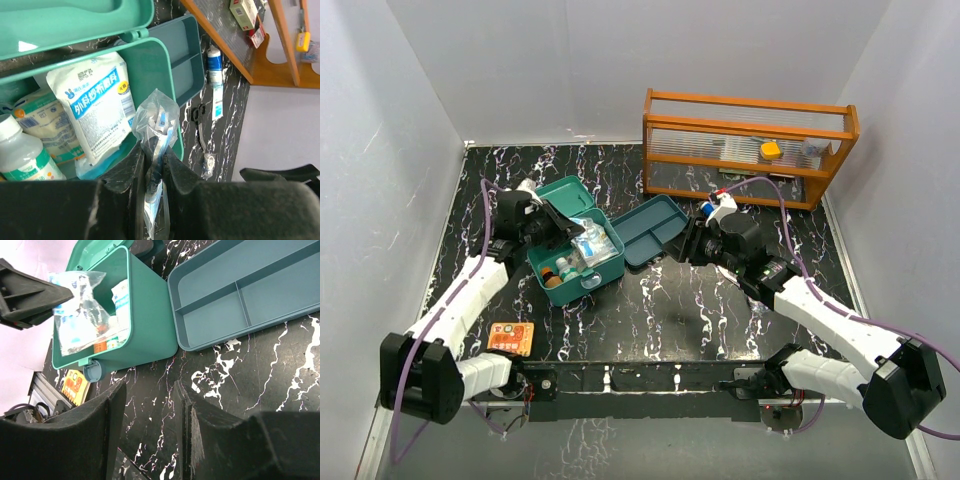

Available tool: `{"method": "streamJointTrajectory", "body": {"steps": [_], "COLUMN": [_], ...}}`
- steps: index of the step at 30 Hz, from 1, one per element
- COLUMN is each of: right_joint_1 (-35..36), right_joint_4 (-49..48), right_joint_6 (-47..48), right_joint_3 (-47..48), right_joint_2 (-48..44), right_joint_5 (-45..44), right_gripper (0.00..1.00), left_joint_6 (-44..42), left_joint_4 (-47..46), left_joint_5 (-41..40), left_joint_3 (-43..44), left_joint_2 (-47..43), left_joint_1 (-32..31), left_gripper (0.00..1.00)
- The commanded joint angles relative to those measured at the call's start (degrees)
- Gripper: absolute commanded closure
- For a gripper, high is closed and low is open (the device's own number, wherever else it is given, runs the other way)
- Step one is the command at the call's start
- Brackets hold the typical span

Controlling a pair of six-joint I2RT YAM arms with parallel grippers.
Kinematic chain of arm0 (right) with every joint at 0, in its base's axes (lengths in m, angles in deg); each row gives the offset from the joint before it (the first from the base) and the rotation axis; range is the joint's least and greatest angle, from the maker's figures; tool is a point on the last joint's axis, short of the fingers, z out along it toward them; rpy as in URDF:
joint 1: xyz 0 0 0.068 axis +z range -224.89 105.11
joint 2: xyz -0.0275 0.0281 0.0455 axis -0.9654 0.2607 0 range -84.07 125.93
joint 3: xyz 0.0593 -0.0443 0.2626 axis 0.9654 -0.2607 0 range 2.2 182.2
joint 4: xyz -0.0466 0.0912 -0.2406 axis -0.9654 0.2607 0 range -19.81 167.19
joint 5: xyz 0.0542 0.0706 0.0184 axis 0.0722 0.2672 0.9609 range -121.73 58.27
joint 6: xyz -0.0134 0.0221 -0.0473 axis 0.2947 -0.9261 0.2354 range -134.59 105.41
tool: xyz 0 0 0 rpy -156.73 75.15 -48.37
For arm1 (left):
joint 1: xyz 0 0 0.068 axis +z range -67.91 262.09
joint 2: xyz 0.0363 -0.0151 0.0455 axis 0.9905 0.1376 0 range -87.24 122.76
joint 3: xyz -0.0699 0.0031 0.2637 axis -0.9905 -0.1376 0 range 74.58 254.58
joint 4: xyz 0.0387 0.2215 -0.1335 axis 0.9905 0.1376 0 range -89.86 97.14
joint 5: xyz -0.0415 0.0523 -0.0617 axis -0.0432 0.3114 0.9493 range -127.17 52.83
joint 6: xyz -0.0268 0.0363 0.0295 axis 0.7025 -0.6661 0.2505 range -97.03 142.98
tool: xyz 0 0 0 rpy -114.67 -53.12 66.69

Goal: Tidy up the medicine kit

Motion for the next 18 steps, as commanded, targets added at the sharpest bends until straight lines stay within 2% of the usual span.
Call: {"method": "streamJointTrajectory", "body": {"steps": [1,6,18], "right_joint_1": [0.1,0.2,0.1], "right_joint_4": [-2.9,-2.9,-3.1], "right_joint_6": [-1.1,-1.7,-1.3], "right_joint_3": [-0.8,-1.7,-2.0], "right_joint_2": [-2.0,-3.0,-3.0], "right_joint_5": [-0.4,-0.6,-1.6], "right_gripper": [0.59,0.59,0.59], "left_joint_6": [1.1,3.8,4.1], "left_joint_4": [-5.6,-12.8,-14.6], "left_joint_5": [-0.8,-0.7,-2.0], "left_joint_3": [-2.3,-5.4,-4.0], "left_joint_2": [2.4,5.5,11.7], "left_joint_1": [0.3,-0.3,-2.0], "left_gripper": [0.95,0.95,0.88]}}
